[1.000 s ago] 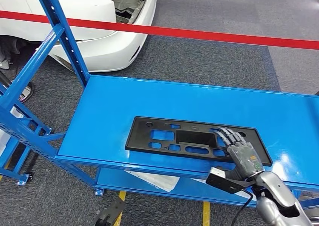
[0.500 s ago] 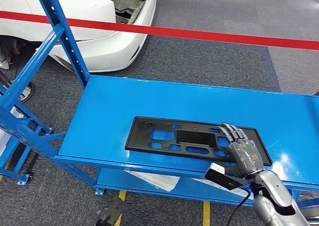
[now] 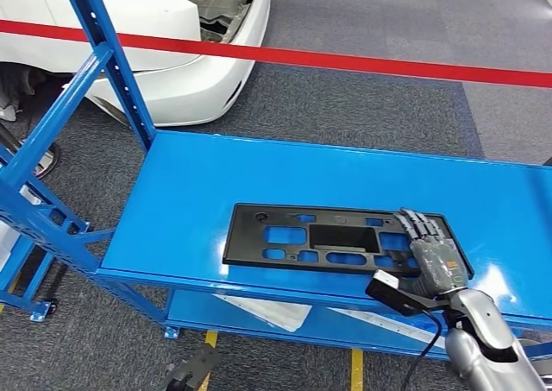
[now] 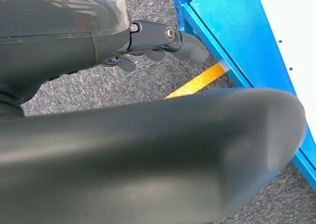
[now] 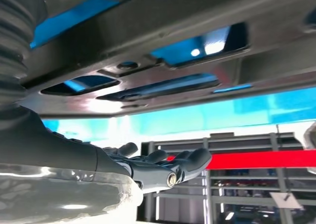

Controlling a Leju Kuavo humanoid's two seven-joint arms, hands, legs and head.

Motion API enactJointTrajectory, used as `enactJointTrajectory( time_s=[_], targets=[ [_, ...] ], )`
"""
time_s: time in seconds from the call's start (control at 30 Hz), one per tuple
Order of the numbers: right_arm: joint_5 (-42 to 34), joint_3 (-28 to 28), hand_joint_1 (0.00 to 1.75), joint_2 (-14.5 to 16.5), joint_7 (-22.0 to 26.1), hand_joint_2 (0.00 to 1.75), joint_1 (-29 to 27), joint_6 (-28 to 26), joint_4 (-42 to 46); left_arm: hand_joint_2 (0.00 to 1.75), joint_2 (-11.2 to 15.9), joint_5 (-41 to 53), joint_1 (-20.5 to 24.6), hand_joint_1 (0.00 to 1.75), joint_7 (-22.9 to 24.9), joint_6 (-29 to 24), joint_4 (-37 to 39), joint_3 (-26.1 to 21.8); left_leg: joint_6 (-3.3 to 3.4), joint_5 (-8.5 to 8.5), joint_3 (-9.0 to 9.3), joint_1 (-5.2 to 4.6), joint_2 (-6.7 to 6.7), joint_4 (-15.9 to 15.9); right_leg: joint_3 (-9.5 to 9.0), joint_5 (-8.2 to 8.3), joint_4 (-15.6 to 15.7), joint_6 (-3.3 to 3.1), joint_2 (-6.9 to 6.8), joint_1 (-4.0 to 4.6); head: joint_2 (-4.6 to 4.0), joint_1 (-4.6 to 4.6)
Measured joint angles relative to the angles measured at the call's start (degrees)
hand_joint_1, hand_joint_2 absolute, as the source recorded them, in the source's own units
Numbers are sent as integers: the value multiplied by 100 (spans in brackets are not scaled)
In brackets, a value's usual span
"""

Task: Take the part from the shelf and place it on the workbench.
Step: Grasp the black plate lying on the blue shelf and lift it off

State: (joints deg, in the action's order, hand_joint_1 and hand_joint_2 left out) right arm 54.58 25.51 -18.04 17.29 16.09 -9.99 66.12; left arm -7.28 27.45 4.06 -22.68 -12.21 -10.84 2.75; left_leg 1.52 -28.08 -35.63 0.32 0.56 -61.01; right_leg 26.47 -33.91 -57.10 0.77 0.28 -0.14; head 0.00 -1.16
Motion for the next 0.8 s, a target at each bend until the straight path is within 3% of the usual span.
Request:
enactJointTrajectory(
  time_s=[0.53, 0.57, 0.67, 0.7, 0.8],
  targets=[
    [548, -81, 1, 16, -41, 175, 98, -714, -402, 0, -2, 104, 6, 0, 51, 1, 0, -88, 0, 0, 8, 1, 0, 0, -8, 1, 0, 1, 0, 1, 0, 0],
    [557, -84, 21, 20, -37, 175, 100, -725, -418, 0, -2, 108, 6, 0, 53, 1, 0, -94, 0, 0, 8, 1, 0, 0, -8, 1, 0, 1, 0, 1, 0, 0],
    [579, -101, 151, 33, 7, 175, 107, -736, -484, 0, -2, 113, 10, 0, 58, 1, 0, -106, 0, 0, 11, 1, 0, 0, -11, 1, 0, 1, 0, 1, 0, 0],
    [589, -105, 175, 35, 33, 175, 105, -735, -510, 0, -2, 116, 12, 0, 61, 1, 0, -109, 0, 0, 12, 1, 0, 0, -12, 1, 0, 1, 0, 1, 0, 0],
    [606, -108, 175, 36, 120, 175, 89, -734, -574, 0, -2, 143, 15, 0, 69, 1, 0, -112, 0, 0, 13, 1, -1, 0, -13, 1, 0, 1, 0, 1, 0, 0]
  ],
)
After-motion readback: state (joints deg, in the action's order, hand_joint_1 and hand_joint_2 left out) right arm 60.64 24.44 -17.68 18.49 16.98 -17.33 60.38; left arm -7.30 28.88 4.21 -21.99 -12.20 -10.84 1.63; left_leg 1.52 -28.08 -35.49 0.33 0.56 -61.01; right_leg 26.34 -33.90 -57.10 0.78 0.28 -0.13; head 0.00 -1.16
